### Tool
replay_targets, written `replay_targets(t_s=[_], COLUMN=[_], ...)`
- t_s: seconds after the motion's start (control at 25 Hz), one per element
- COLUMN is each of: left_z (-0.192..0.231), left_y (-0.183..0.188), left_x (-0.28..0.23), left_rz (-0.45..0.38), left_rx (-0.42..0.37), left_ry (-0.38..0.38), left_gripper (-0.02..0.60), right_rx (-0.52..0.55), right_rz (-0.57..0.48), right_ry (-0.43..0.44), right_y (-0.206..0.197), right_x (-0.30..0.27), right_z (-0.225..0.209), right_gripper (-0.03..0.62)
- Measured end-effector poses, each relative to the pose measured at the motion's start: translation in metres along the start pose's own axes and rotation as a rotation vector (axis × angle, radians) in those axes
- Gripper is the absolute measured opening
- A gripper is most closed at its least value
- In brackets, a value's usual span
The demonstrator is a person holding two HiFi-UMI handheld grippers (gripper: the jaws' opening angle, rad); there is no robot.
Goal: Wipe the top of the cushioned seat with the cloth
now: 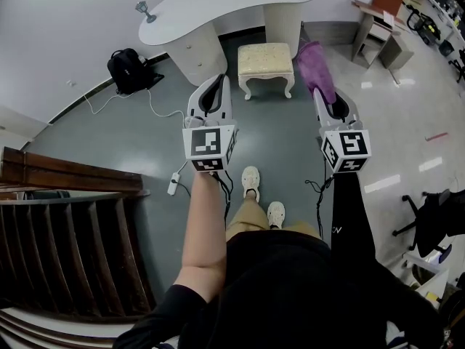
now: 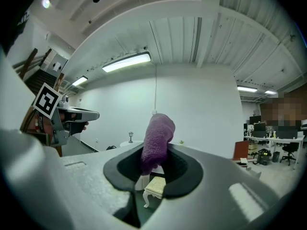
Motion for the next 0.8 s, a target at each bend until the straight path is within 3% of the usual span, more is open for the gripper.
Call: replay_targets(t_s=[0.28,0.8], left_z=[0.035,0.109], left_y=[-0.009,-0.002], left_x=[-0.037,-0.151], left_rz=[0.012,0.002], left_rx=[0.013,-0.005], left_ry=[-0.007,-0.078], left_gripper=[0.003,0.003], right_rx=[0.006,0.0], right_rz=[0.02,0.025], right_ry=[-0.002,-0.037], right_y=[0.004,0.031], right_x=[-0.049,-0.174], right_z=[0.0,-0.012], right_gripper=[0.078,0.078])
Point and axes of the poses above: the fingertips, and each gripper's own axes: x backward along the fingers, z to its left, y out of its top, the point moved 2 cm from there along x, backward along the fingers, and after that the axes turned 9 degrees about z, right-handed, at the moved point
